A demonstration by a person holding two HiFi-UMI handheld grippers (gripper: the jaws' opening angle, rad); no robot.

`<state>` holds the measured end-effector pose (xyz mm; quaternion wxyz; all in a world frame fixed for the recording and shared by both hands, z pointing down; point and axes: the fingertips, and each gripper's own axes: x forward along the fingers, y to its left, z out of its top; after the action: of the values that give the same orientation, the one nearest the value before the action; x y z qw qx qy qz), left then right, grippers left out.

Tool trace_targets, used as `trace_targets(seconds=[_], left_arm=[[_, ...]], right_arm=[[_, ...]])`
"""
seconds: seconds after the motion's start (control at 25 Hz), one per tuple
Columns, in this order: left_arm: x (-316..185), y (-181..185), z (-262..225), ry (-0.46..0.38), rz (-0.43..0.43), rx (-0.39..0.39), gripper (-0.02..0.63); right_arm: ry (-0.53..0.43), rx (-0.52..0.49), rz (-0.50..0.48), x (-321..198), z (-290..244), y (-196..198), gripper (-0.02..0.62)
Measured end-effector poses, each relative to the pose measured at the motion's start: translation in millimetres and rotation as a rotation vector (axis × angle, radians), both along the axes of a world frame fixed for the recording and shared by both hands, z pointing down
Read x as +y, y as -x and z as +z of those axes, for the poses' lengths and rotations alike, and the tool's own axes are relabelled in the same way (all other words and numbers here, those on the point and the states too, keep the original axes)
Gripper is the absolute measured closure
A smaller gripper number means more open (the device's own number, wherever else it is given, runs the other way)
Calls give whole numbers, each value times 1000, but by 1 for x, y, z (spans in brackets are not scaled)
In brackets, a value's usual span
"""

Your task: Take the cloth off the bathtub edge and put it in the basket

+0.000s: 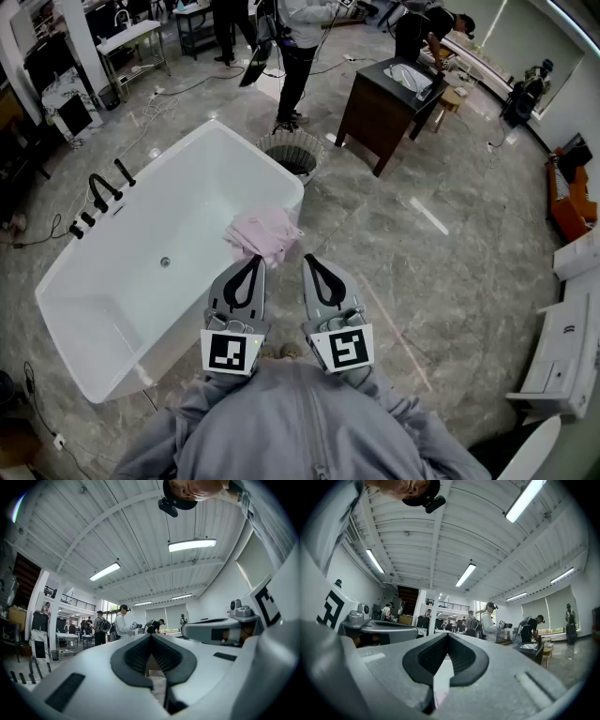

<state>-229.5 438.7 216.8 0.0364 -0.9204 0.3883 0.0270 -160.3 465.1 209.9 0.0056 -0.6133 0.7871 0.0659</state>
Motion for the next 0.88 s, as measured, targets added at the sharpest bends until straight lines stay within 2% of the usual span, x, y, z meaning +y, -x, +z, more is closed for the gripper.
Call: trace_targets(seconds=[0.52, 0.76, 0.88], left_arm=[[1, -13, 0, -1, -10, 11, 600], [-2, -26, 0, -12, -41, 6, 600], [2, -29, 5, -2, -59, -1, 600]], right_arm=[[-25, -13, 12, 2, -6, -23, 591], [-29, -59, -4, 0, -4, -46, 591], [-29, -49, -20, 2, 2, -54, 591]])
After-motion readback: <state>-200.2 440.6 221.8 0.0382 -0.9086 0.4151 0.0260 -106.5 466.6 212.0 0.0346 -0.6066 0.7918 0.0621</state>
